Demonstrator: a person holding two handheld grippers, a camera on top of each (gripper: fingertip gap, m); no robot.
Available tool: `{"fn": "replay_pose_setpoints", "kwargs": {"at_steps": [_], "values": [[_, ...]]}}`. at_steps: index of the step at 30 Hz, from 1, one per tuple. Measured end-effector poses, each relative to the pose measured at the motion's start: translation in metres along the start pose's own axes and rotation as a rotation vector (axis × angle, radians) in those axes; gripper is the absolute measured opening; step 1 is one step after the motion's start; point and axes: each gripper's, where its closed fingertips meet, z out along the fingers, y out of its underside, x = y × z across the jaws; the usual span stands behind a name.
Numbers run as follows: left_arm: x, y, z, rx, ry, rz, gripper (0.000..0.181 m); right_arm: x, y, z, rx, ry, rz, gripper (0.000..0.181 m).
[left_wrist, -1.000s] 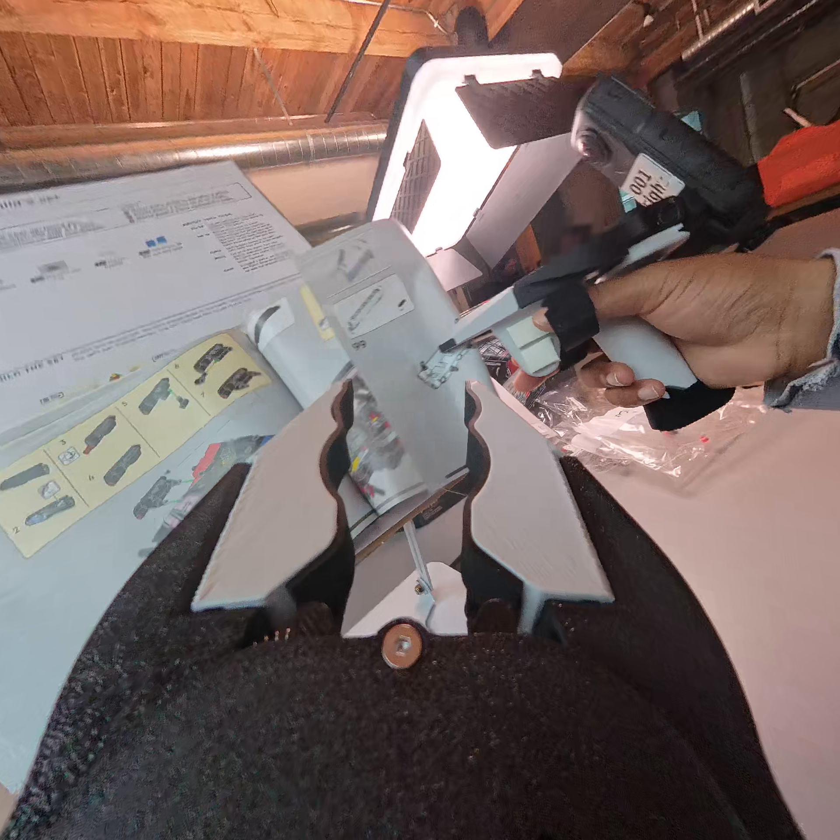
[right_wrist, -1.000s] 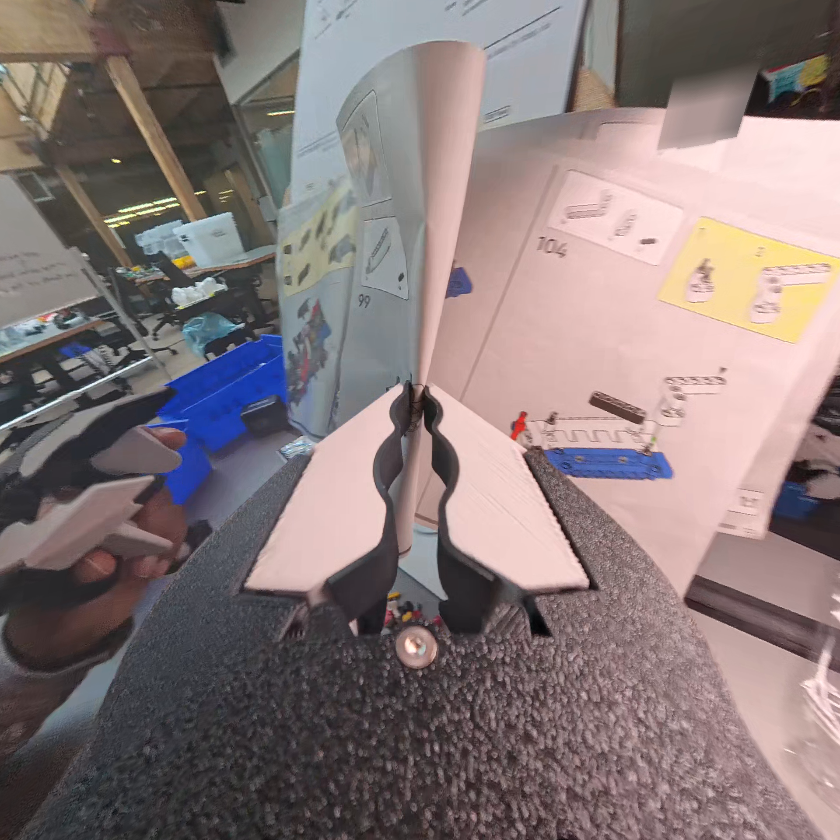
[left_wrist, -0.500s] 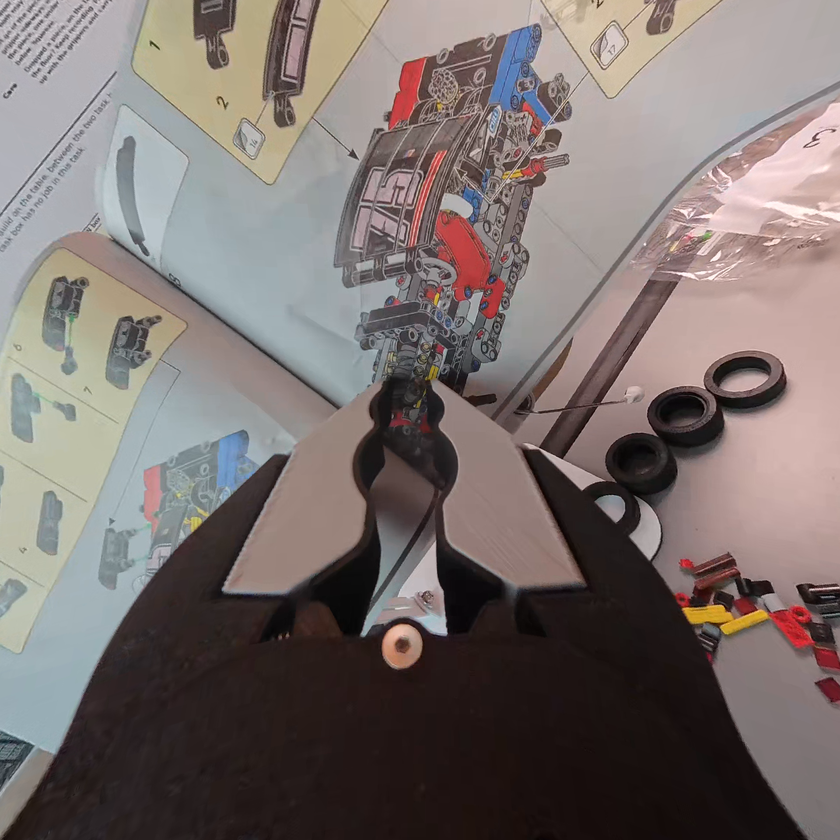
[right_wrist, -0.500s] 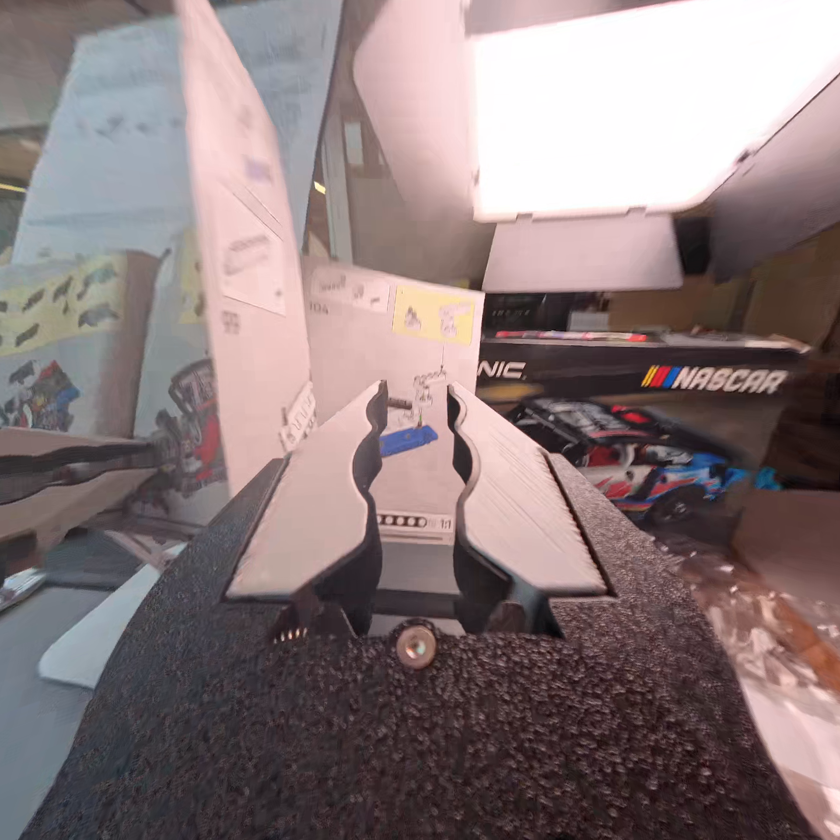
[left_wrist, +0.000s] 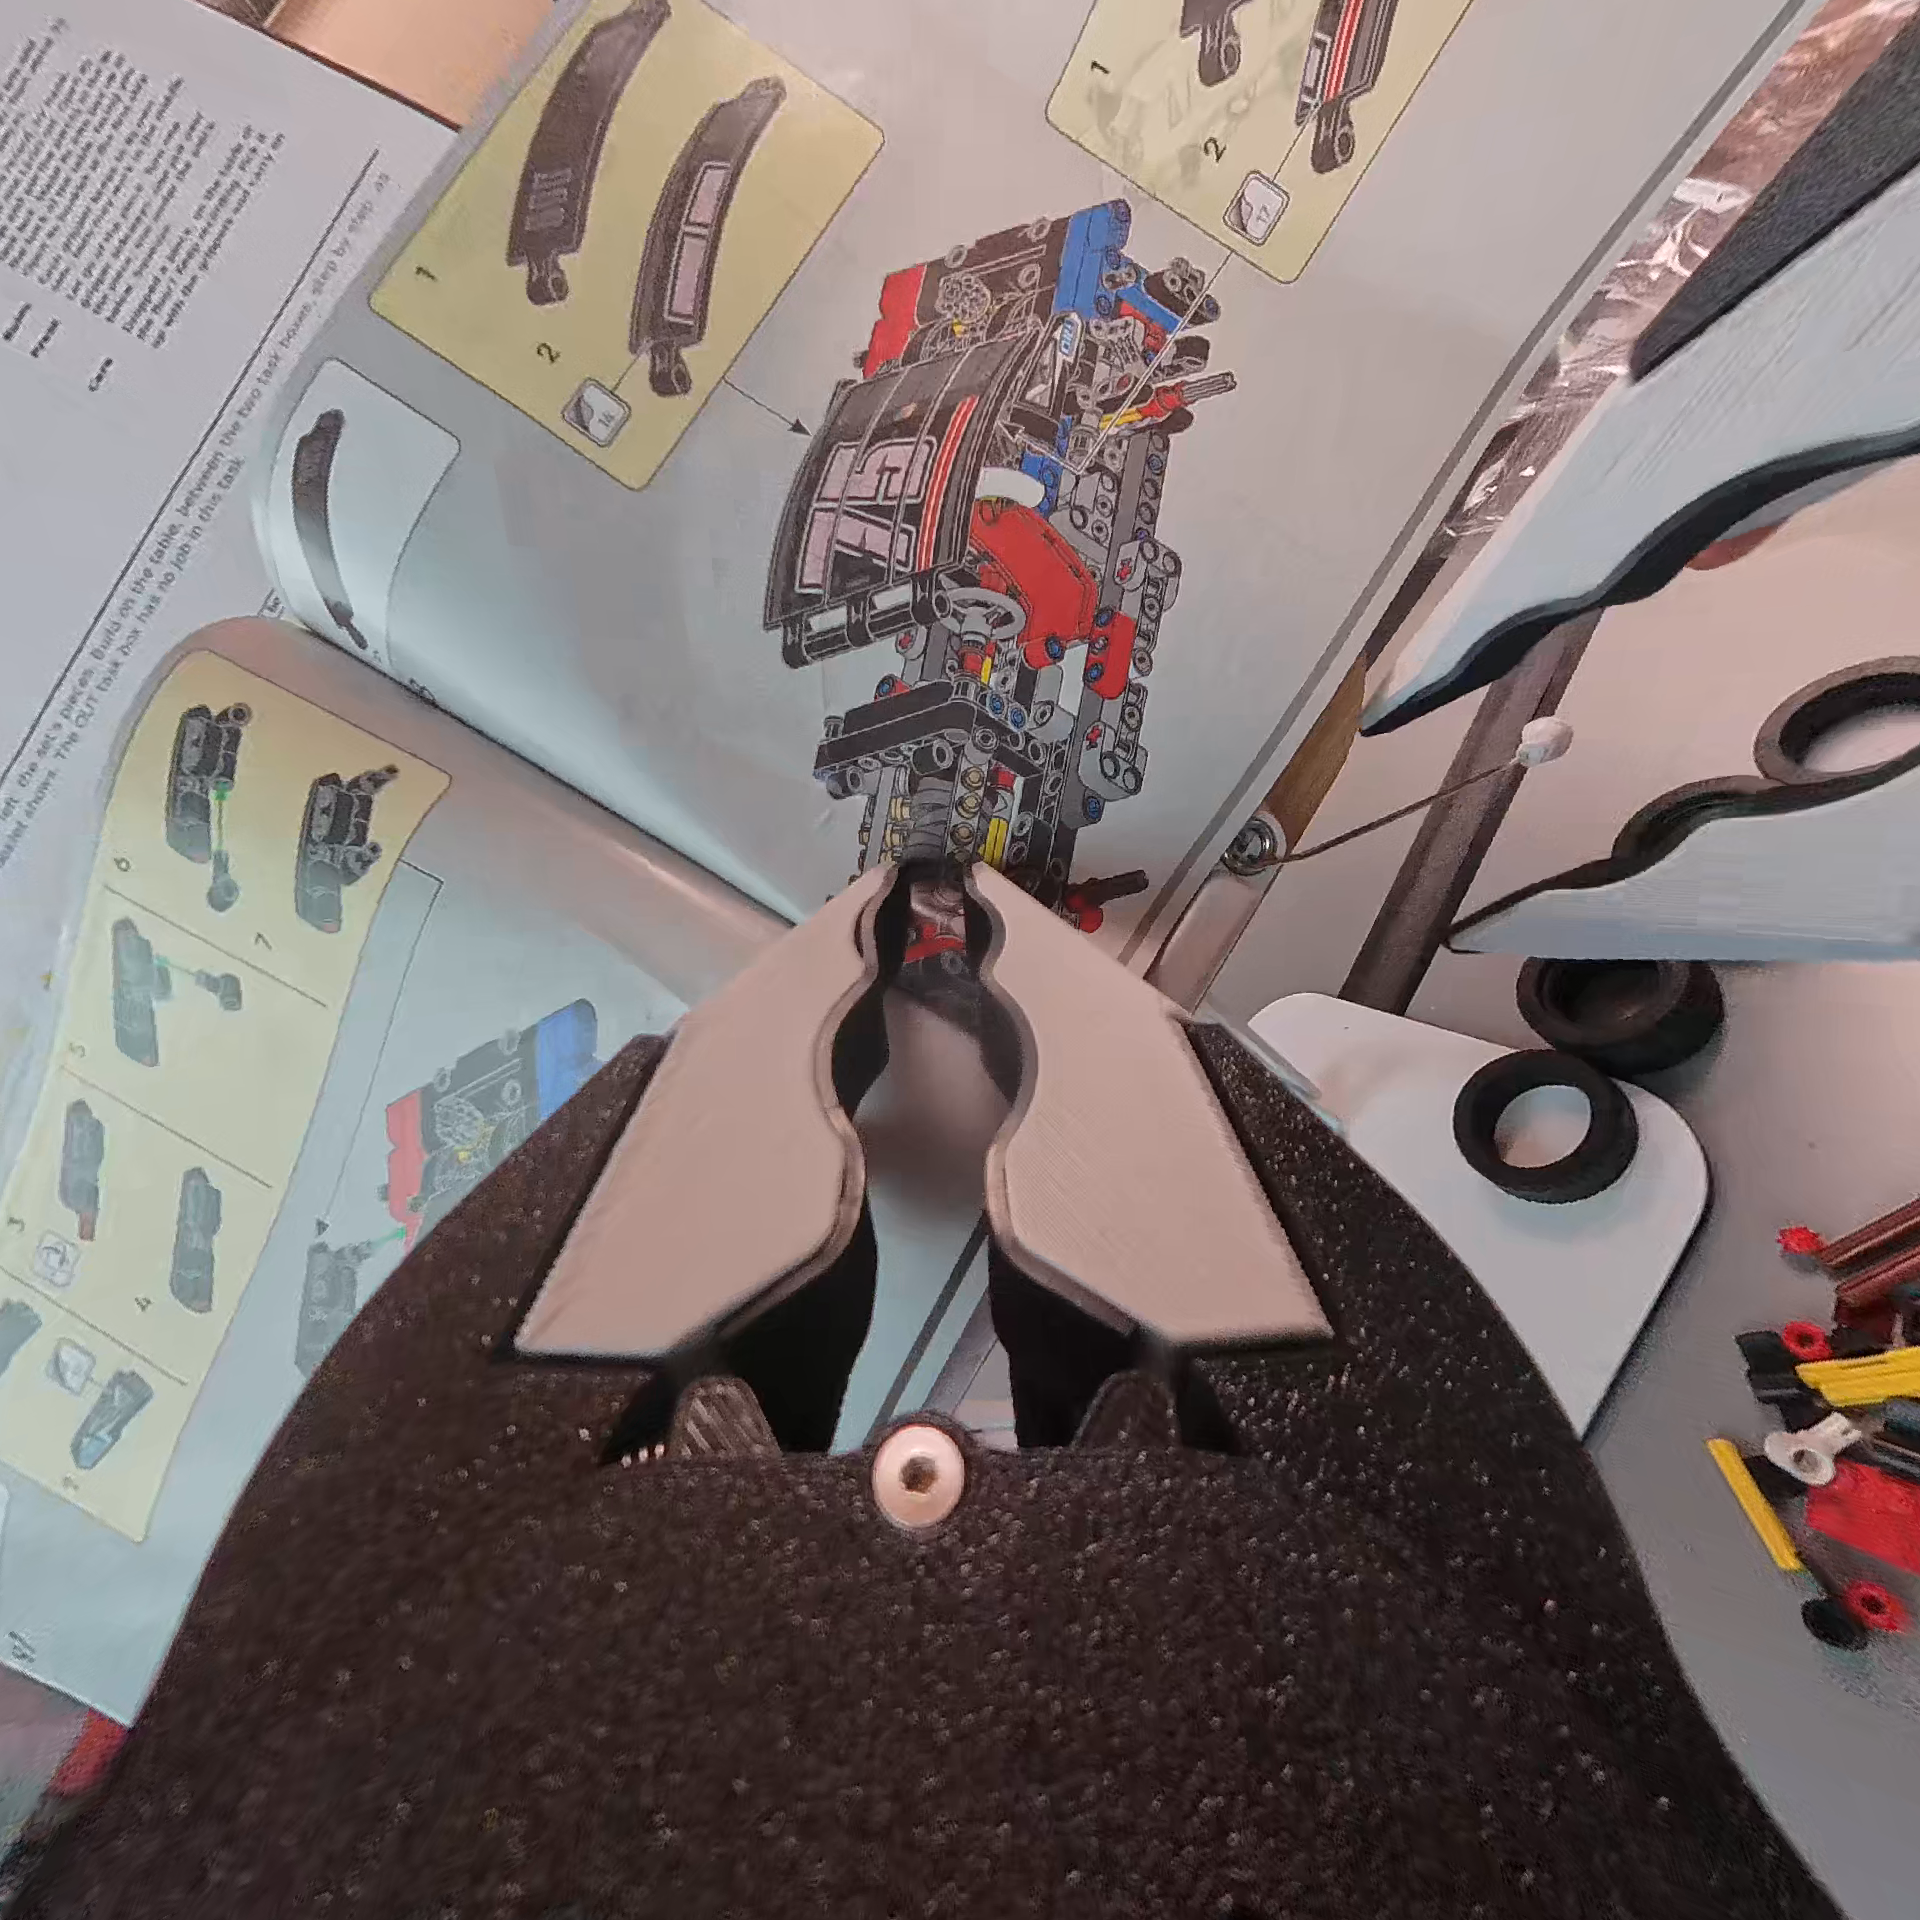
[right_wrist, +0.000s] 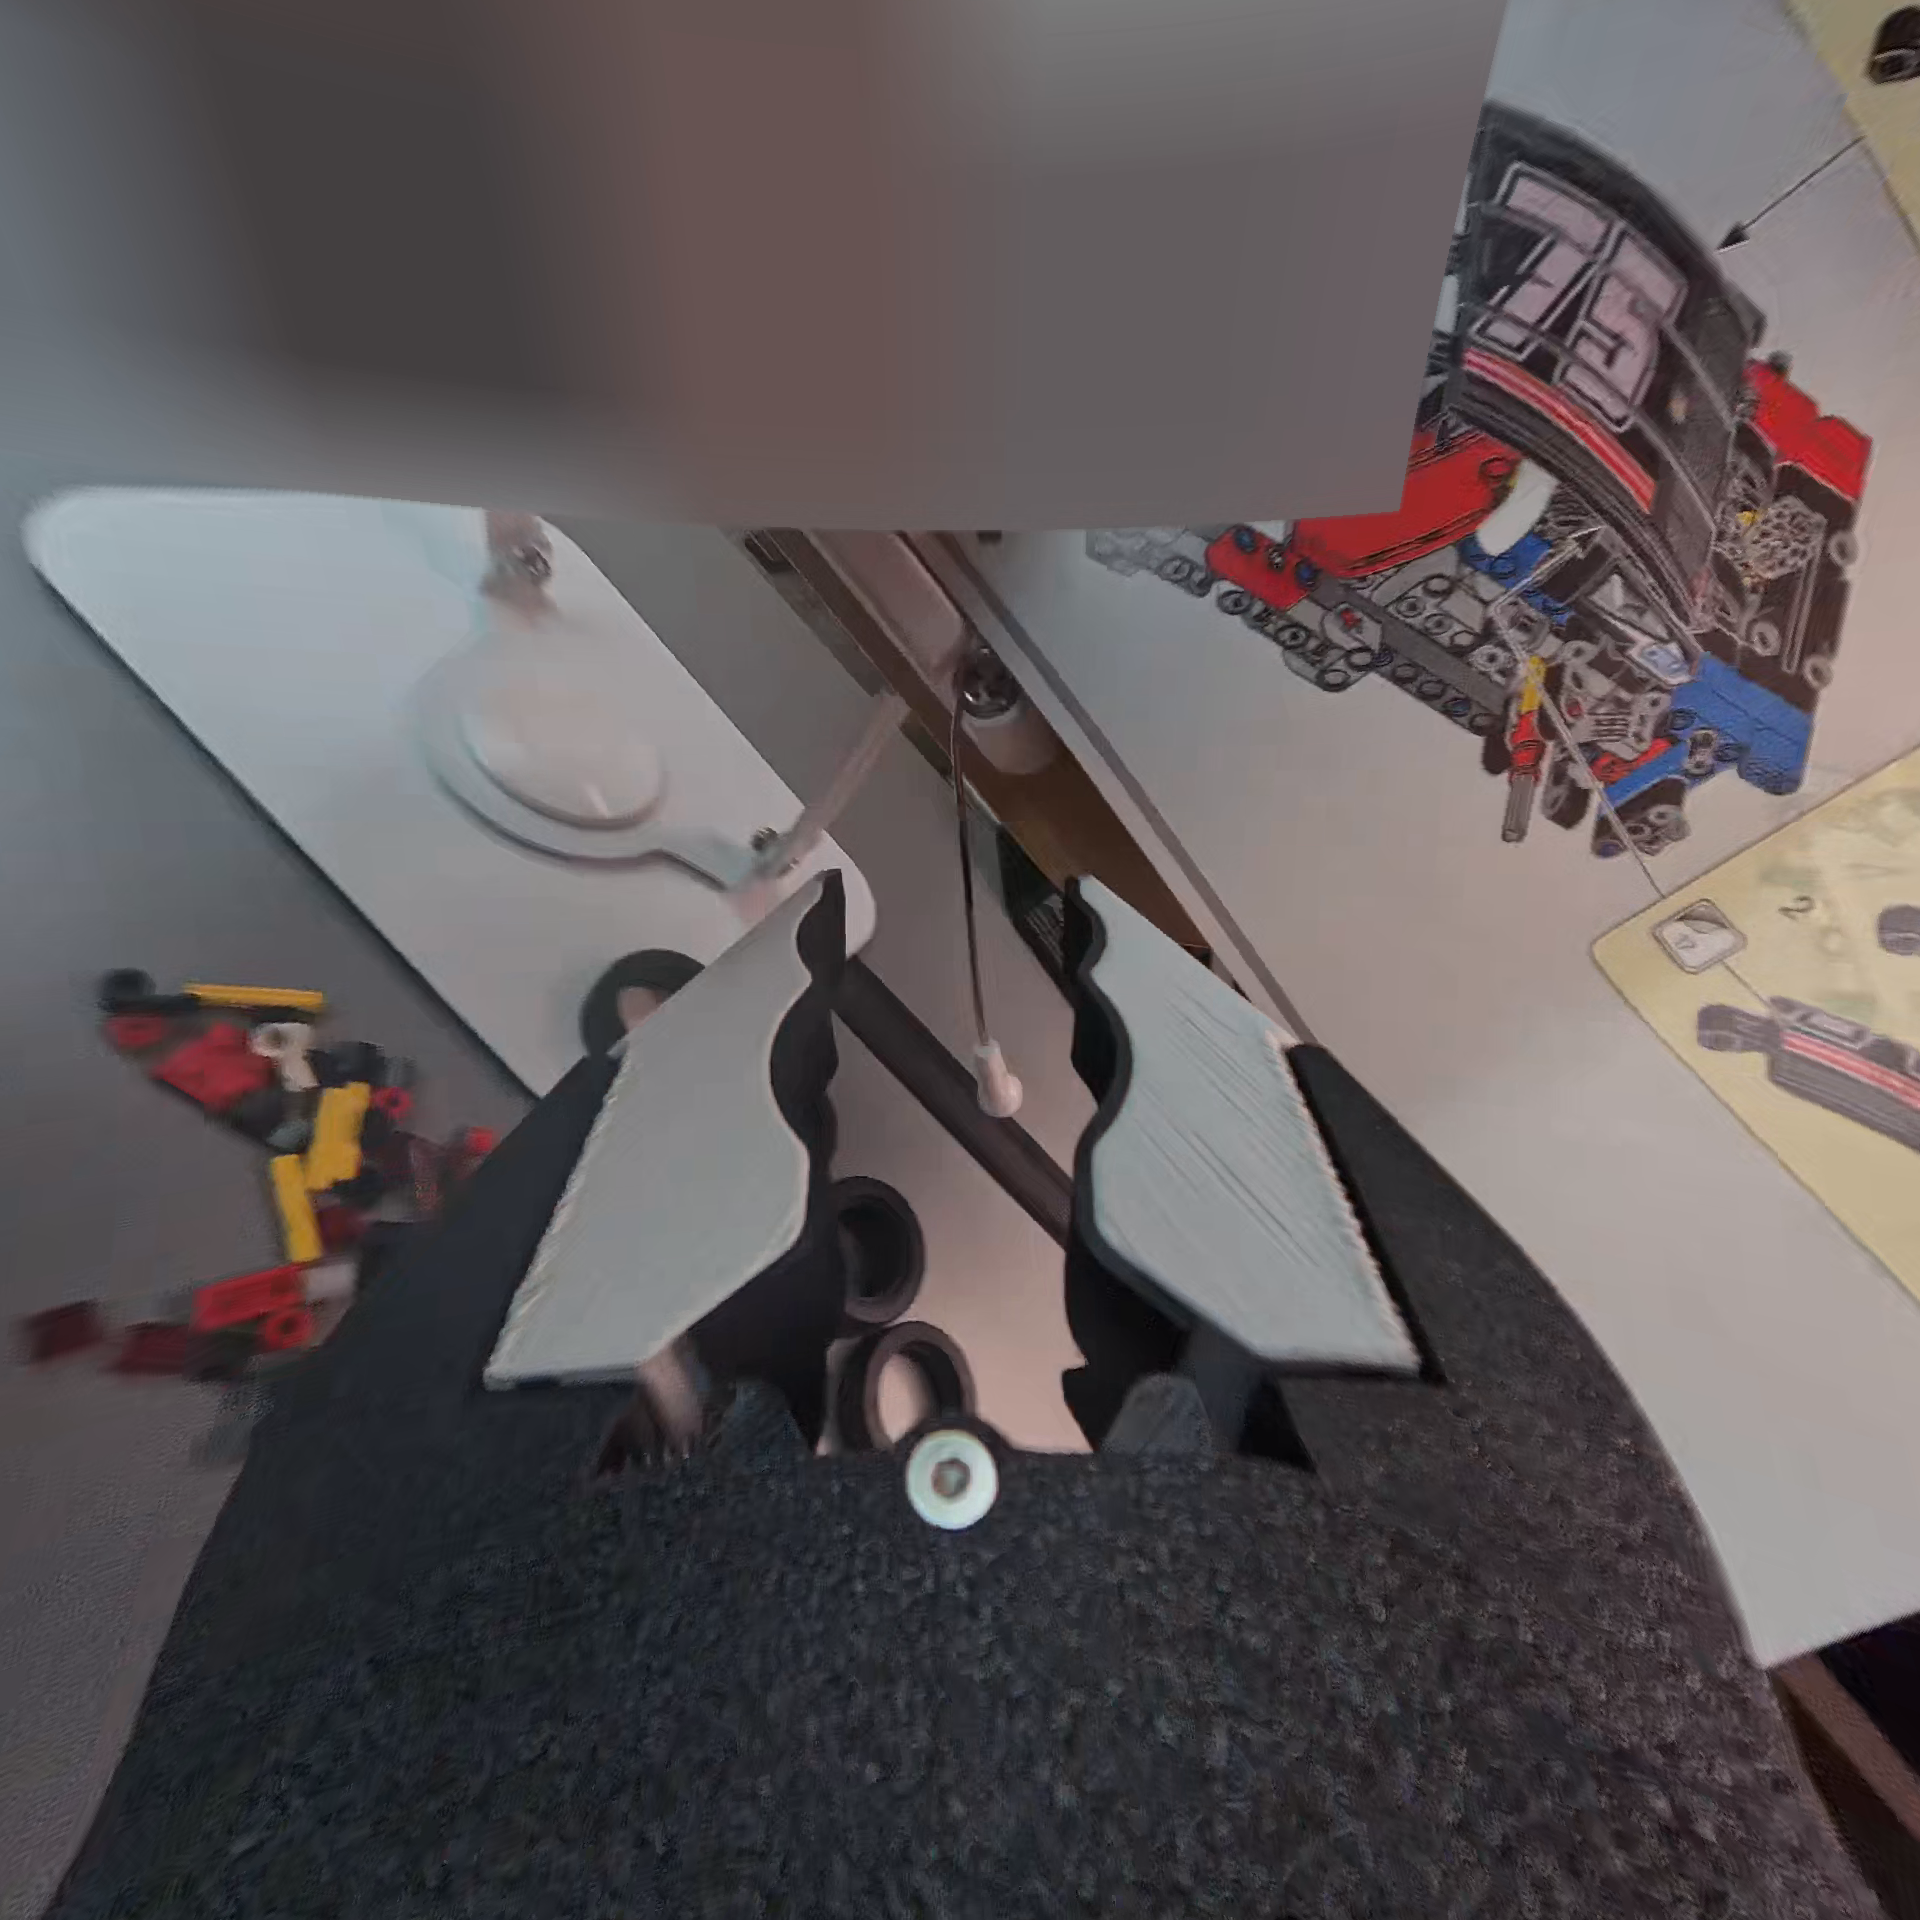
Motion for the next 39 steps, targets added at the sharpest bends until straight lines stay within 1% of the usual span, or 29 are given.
{"fn": "replay_pose_setpoints", "kwargs": {"at_steps": [1, 2, 3, 4, 8, 13, 18, 21, 23, 24, 25, 26, 27, 28, 29, 30, 31, 33, 34, 35, 37, 38, 39], "values": [[0.000, 0.000, 0.001, -0.007, -0.005, 0.026, 0.009, 0.006, 0.005, 0.007, -0.029, 0.059, -0.071, 0.037], [0.000, 0.001, 0.003, -0.019, -0.006, 0.047, 0.007, 0.014, 0.003, 0.008, -0.020, 0.124, -0.160, 0.023], [0.001, 0.001, 0.004, -0.031, -0.002, 0.061, 0.007, 0.019, 0.005, 0.008, -0.045, 0.159, -0.250, 0.005], [0.002, 0.001, 0.005, -0.041, 0.006, 0.068, 0.006, 0.020, 0.005, 0.005, -0.057, 0.175, -0.338, 0.000], [0.005, 0.002, 0.007, -0.086, 0.016, 0.120, 0.000, 0.023, -0.004, -0.009, -0.043, 0.244, -0.593, 0.000], [0.005, 0.003, 0.011, -0.137, 0.042, 0.106, 0.000, 0.026, -0.013, -0.015, -0.081, 0.235, -0.885, 0.000], [0.006, 0.002, 0.011, -0.157, 0.049, 0.140, 0.000, 0.032, -0.019, -0.014, -0.119, 0.179, -1.087, 0.000], [0.007, 0.002, 0.011, -0.138, 0.060, 0.103, 0.000, 0.038, -0.025, -0.011, -0.108, 0.164, -1.221, 0.000], [0.007, 0.001, 0.010, -0.122, 0.061, 0.089, 0.000, 0.044, -0.037, -0.005, -0.070, 0.182, -1.259, 0.004], [0.007, 0.000, 0.009, -0.112, 0.058, 0.081, 0.000, 0.048, -0.045, -0.001, -0.046, 0.195, -1.215, 0.007], [0.006, 0.001, 0.008, -0.101, 0.049, 0.068, 0.000, 0.049, -0.051, 0.002, -0.023, 0.192, -1.118, 0.011], [0.005, 0.001, 0.007, -0.089, 0.035, 0.052, 0.000, 0.053, -0.056, 0.004, -0.010, 0.213, -0.995, 0.021], [0.004, 0.002, 0.006, -0.069, 0.026, 0.032, 0.000, 0.060, -0.062, 0.002, 0.007, 0.262, -0.870, 0.039], [0.005, 0.001, 0.005, -0.041, 0.029, 0.008, 0.000, 0.066, -0.064, -0.002, 0.022, 0.294, -0.735, 0.050], [0.006, 0.000, 0.002, -0.017, 0.040, -0.018, 0.000, 0.070, -0.062, -0.008, 0.044, 0.300, -0.565, 0.056], [0.007, -0.001, 0.000, 0.005, 0.050, -0.050, 0.000, 0.071, -0.058, -0.013, 0.069, 0.284, -0.366, 0.056], [0.008, -0.001, -0.002, 0.025, 0.057, -0.077, 0.000, 0.069, -0.052, -0.016, 0.098, 0.239, -0.157, 0.050], [0.005, 0.000, -0.006, 0.048, 0.054, -0.130, 0.004, 0.055, -0.045, -0.018, 0.157, 0.096, 0.239, 0.047], [0.004, 0.001, -0.009, 0.065, 0.063, -0.172, 0.004, 0.048, -0.048, -0.018, 0.196, 0.024, 0.376, 0.046], [0.002, 0.002, -0.012, 0.080, 0.069, -0.220, 0.004, 0.044, -0.053, -0.018, 0.228, -0.026, 0.467, 0.045], [-0.005, 0.006, -0.018, 0.099, 0.066, -0.293, 0.002, 0.043, -0.057, -0.010, 0.226, -0.073, 0.568, 0.044], [-0.008, 0.009, -0.022, 0.104, 0.065, -0.314, 0.000, 0.044, -0.059, -0.005, 0.211, -0.089, 0.592, 0.040], [-0.010, 0.011, -0.026, 0.112, 0.063, -0.324, 0.000, 0.044, -0.060, -0.001, 0.199, -0.096, 0.591, 0.026]]}}
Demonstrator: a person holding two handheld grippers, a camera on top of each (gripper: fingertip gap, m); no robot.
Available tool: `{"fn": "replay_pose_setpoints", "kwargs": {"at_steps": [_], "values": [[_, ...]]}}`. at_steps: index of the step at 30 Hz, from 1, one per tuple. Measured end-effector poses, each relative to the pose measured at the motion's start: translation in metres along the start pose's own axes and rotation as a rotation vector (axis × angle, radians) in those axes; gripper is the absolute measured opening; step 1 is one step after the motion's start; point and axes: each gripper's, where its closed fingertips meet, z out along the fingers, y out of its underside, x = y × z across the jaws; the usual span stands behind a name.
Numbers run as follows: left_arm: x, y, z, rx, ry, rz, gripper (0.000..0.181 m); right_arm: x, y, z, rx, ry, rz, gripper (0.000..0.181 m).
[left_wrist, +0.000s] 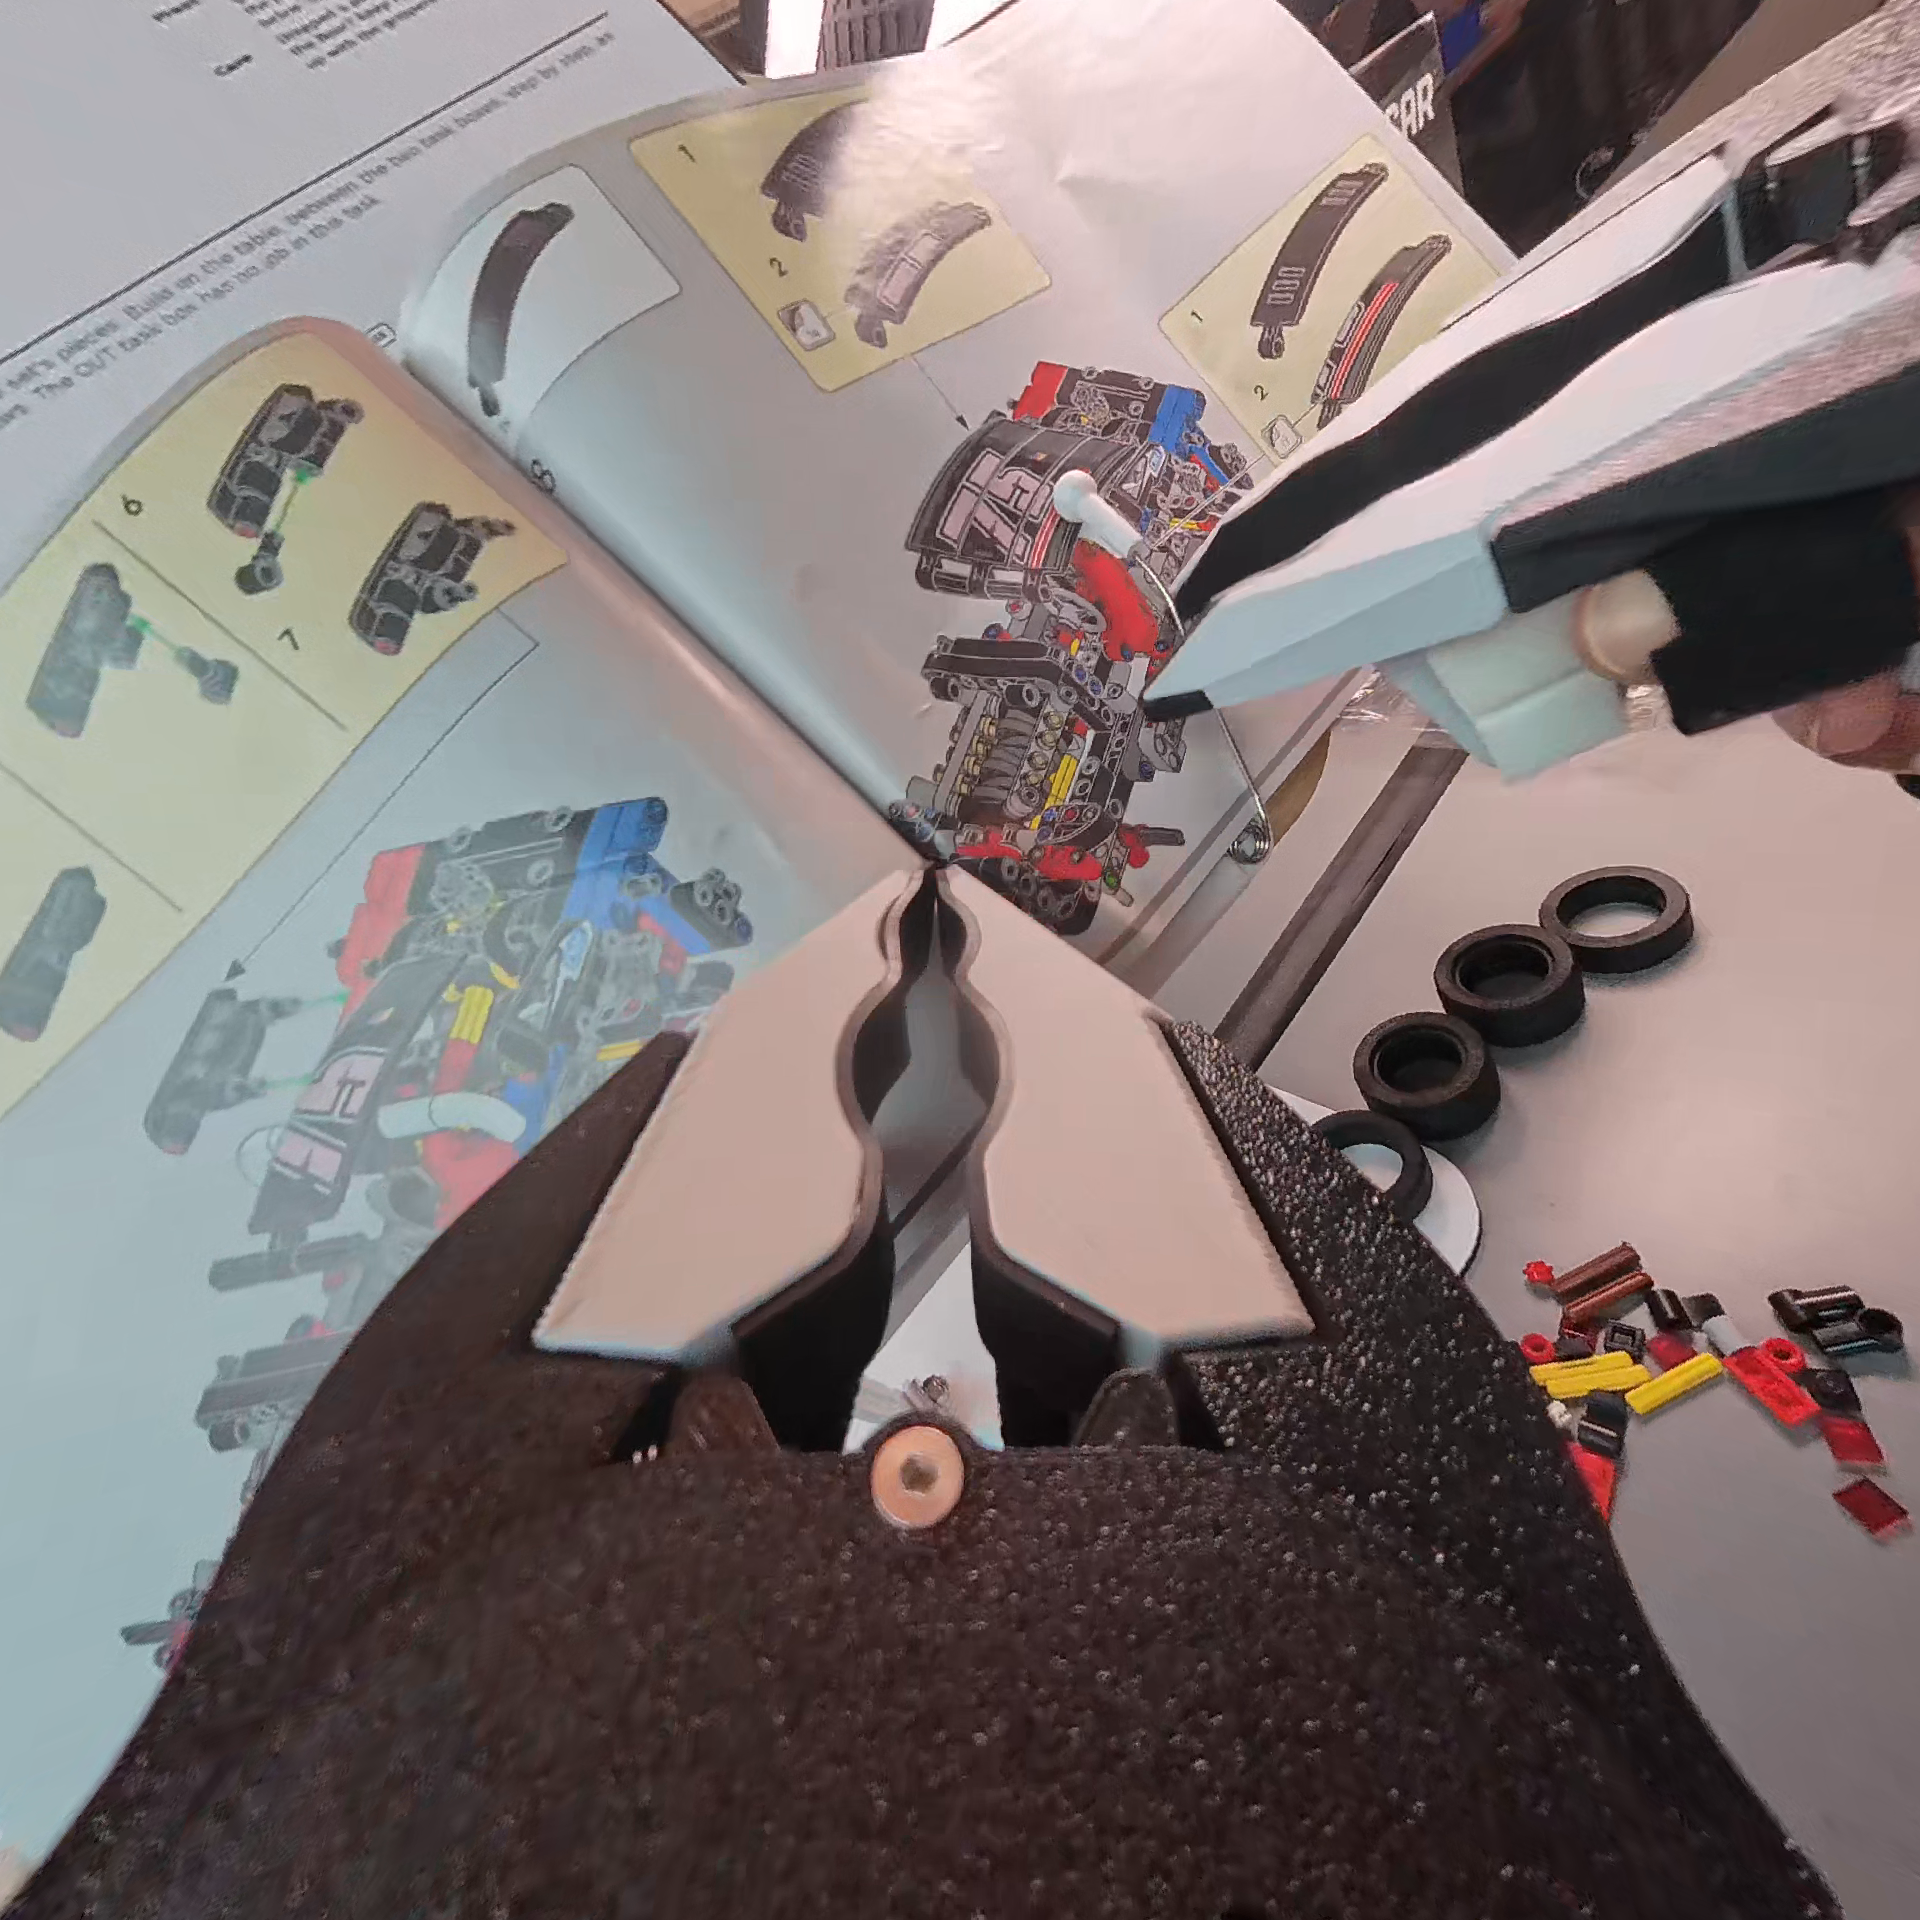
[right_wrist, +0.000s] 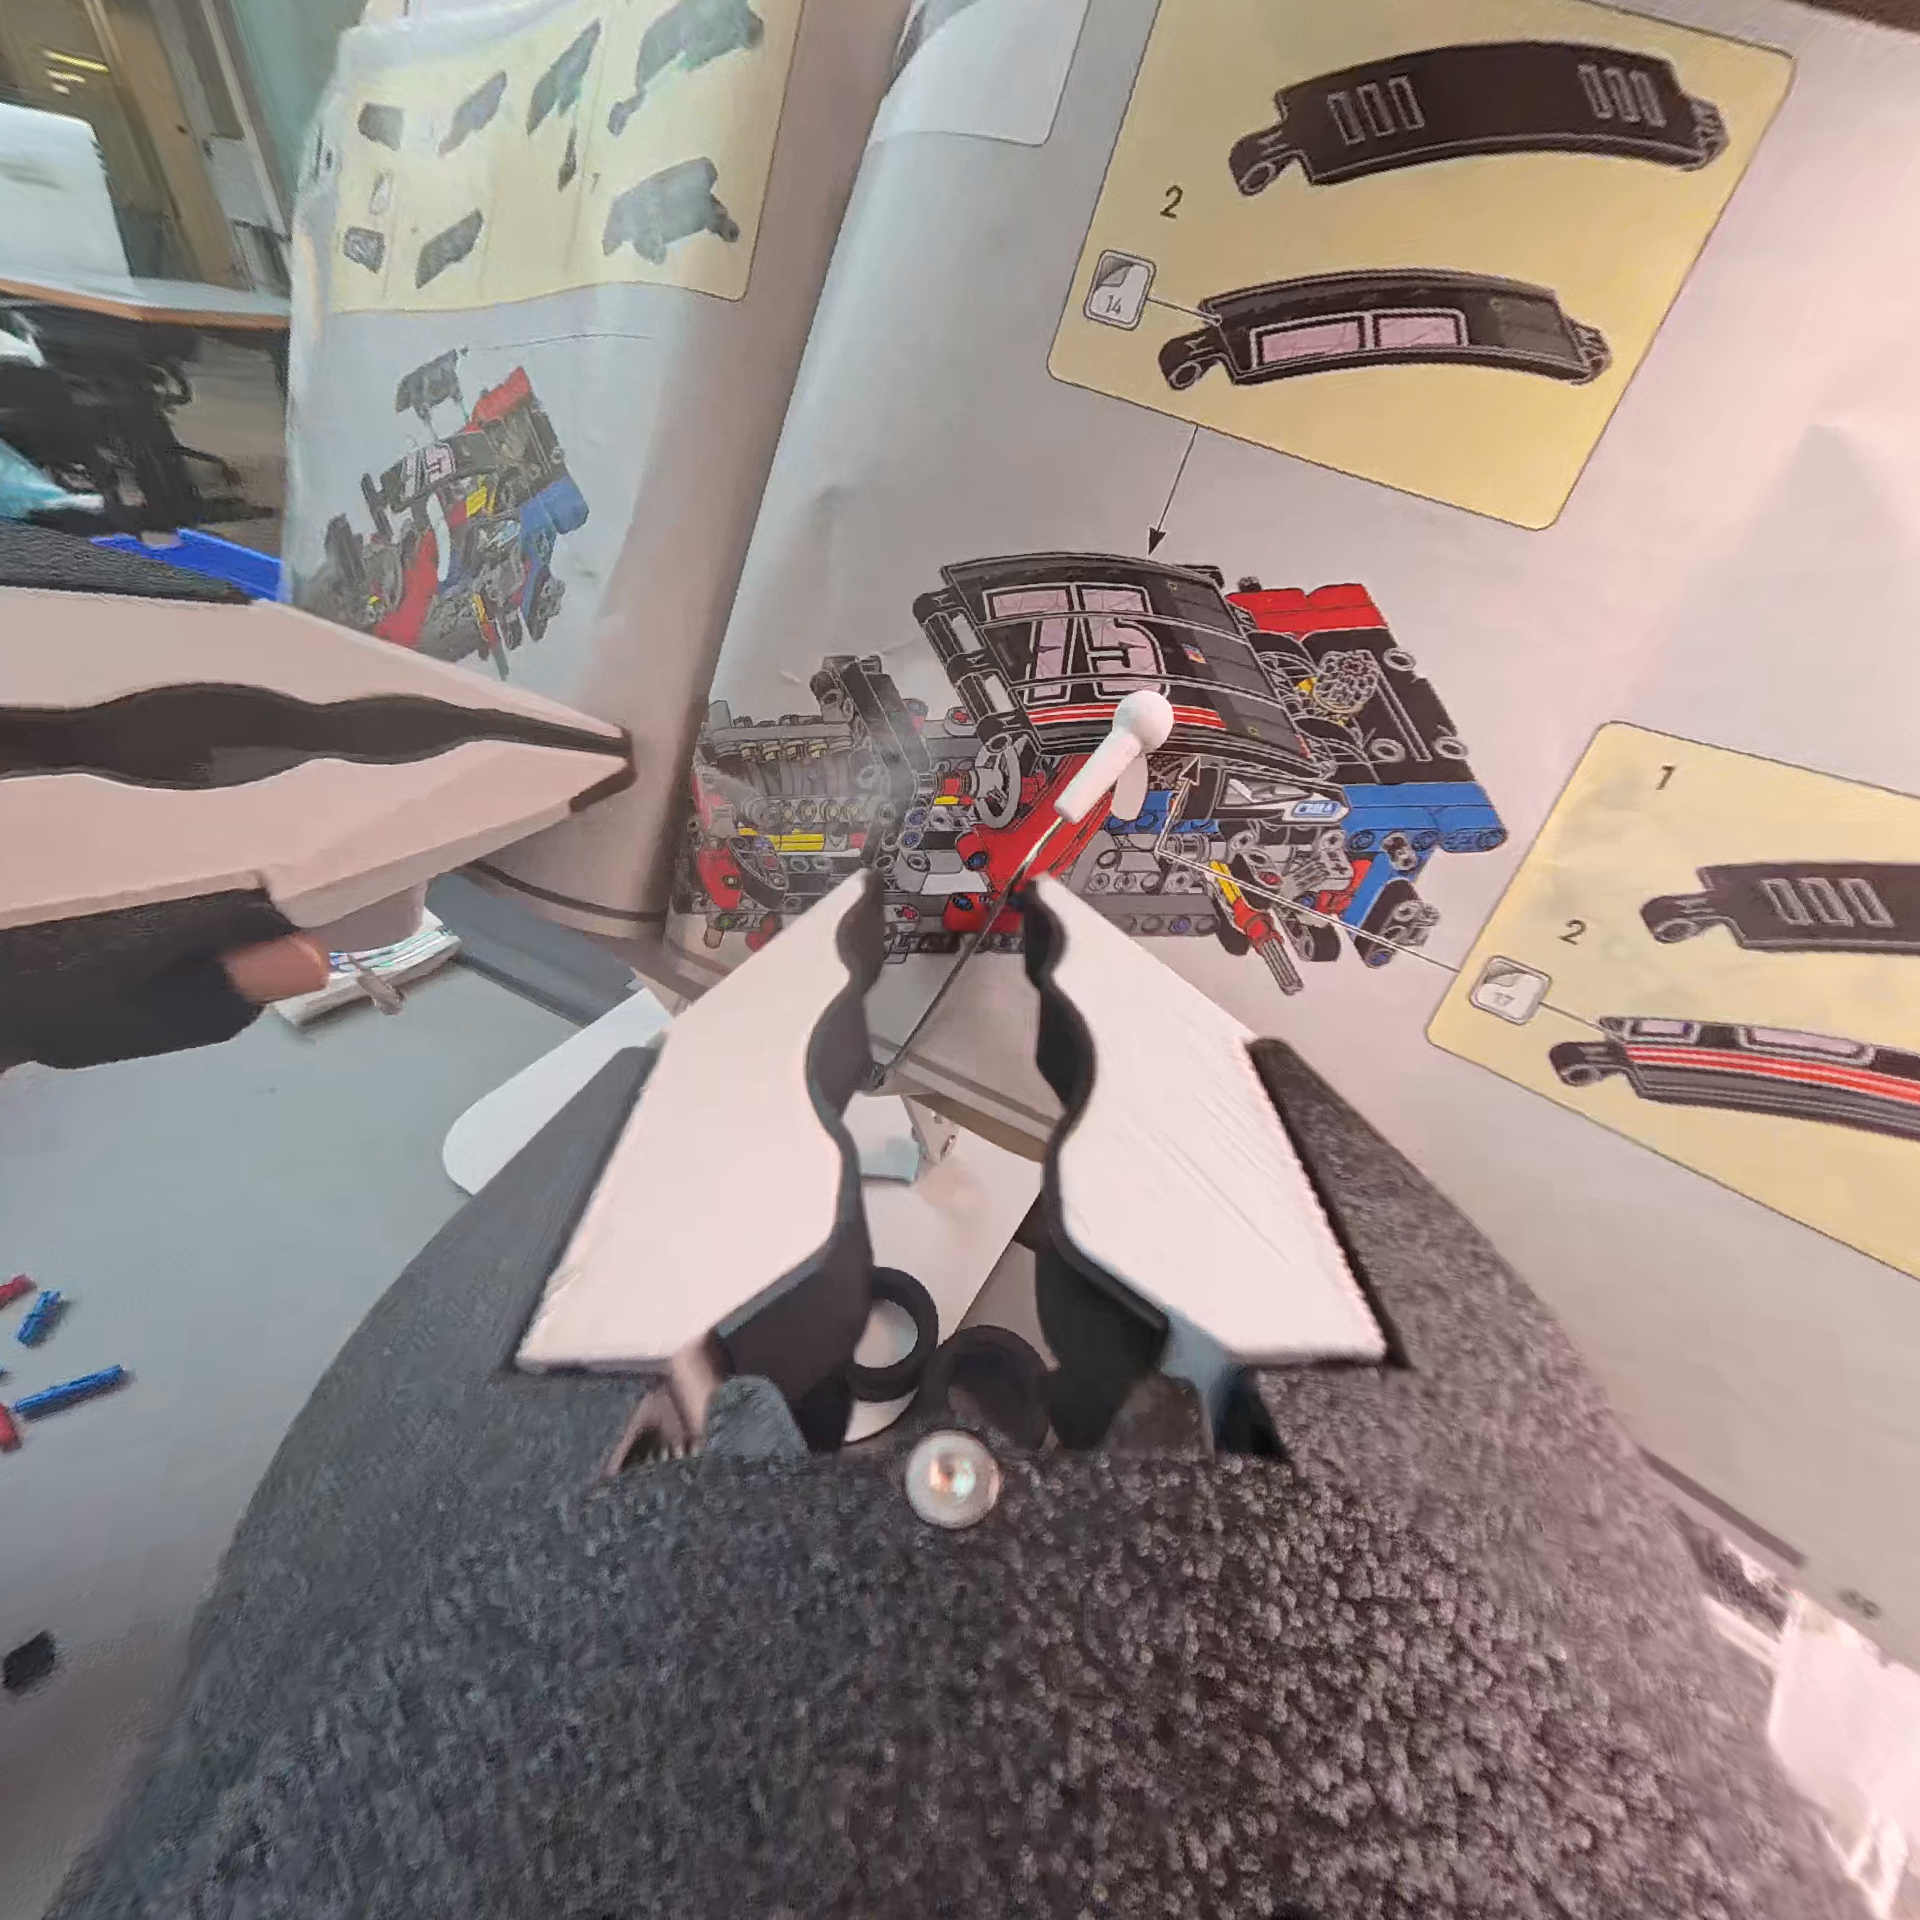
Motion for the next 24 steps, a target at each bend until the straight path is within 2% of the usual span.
{"fn": "replay_pose_setpoints", "kwargs": {"at_steps": [4, 7, 10, 12, 14, 17, 24], "values": [[-0.015, 0.016, -0.011, -0.015, -0.039, 0.042, 0.000, 0.002, -0.006, 0.004, 0.016, 0.045, -0.173, 0.003], [-0.033, 0.041, -0.011, -0.074, -0.067, 0.029, 0.000, -0.010, -0.010, 0.006, 0.063, 0.040, -0.341, 0.002], [-0.041, 0.049, -0.010, -0.092, -0.078, 0.068, 0.000, -0.035, -0.012, 0.009, 0.088, -0.026, -0.536, 0.001], [-0.045, 0.052, -0.010, -0.107, -0.096, 0.080, 0.000, -0.046, -0.012, 0.010, 0.105, -0.019, -0.767, 0.001], [-0.048, 0.054, -0.011, -0.106, -0.095, 0.048, 0.000, -0.048, -0.011, 0.010, 0.087, -0.012, -0.917, 0.002], [-0.053, 0.058, -0.015, -0.113, -0.110, 0.060, 0.000, -0.036, -0.012, 0.009, 0.012, 0.012, -0.861, 0.001], [-0.053, 0.061, -0.028, -0.140, -0.112, 0.120, 0.000, -0.011, -0.009, 0.009, 0.042, 0.044, -0.484, 0.001]]}}
